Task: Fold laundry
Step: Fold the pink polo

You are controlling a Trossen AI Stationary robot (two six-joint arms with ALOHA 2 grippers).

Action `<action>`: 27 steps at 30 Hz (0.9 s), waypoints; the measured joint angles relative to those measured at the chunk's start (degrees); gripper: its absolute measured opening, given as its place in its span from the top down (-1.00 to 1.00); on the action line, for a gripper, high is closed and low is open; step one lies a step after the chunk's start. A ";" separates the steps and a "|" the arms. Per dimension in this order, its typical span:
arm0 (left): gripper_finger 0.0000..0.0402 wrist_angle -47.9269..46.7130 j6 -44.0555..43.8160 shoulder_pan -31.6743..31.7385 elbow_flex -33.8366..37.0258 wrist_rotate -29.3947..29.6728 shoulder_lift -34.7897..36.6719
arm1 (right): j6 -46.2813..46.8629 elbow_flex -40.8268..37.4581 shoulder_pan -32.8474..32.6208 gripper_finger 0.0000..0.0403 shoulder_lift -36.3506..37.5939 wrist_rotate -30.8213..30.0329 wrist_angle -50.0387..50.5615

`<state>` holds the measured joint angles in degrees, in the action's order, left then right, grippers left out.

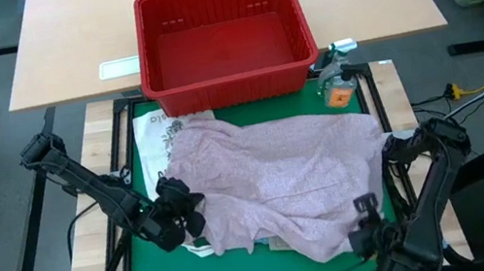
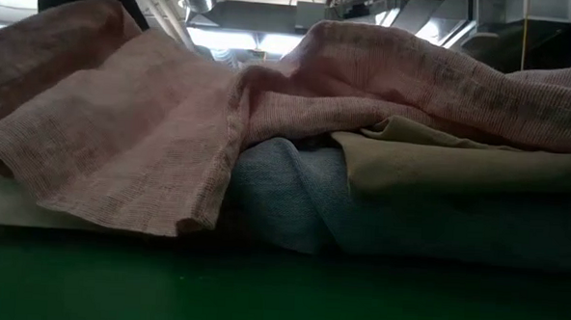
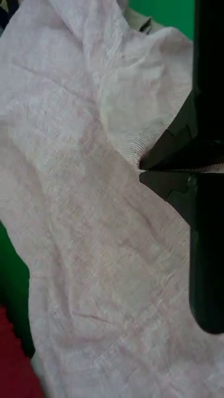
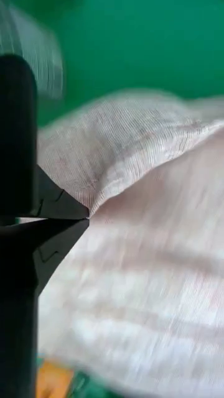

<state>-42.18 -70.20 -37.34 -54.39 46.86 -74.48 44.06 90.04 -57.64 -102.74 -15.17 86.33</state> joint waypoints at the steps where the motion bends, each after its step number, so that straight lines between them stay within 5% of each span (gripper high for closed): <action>1: 1.00 -0.45 -0.26 0.00 0.00 0.14 0.02 | 1.32 0.00 -0.04 0.99 0.54 -0.83 2.00; 7: 1.00 -7.46 -6.93 0.45 0.00 0.25 0.02 | 6.20 -4.46 -0.09 0.99 7.72 -1.83 3.83; 14: 1.00 -15.88 -14.95 2.46 0.00 0.58 0.00 | 15.95 -19.28 0.32 0.99 20.27 -1.78 3.76; 27: 1.00 -16.77 -9.68 13.51 0.00 -8.48 -3.59 | 29.87 -40.11 0.43 1.00 41.73 -8.35 3.73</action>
<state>-58.95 -79.88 -23.83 -54.39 38.38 -78.07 73.93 49.92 -57.21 -61.02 -23.52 90.06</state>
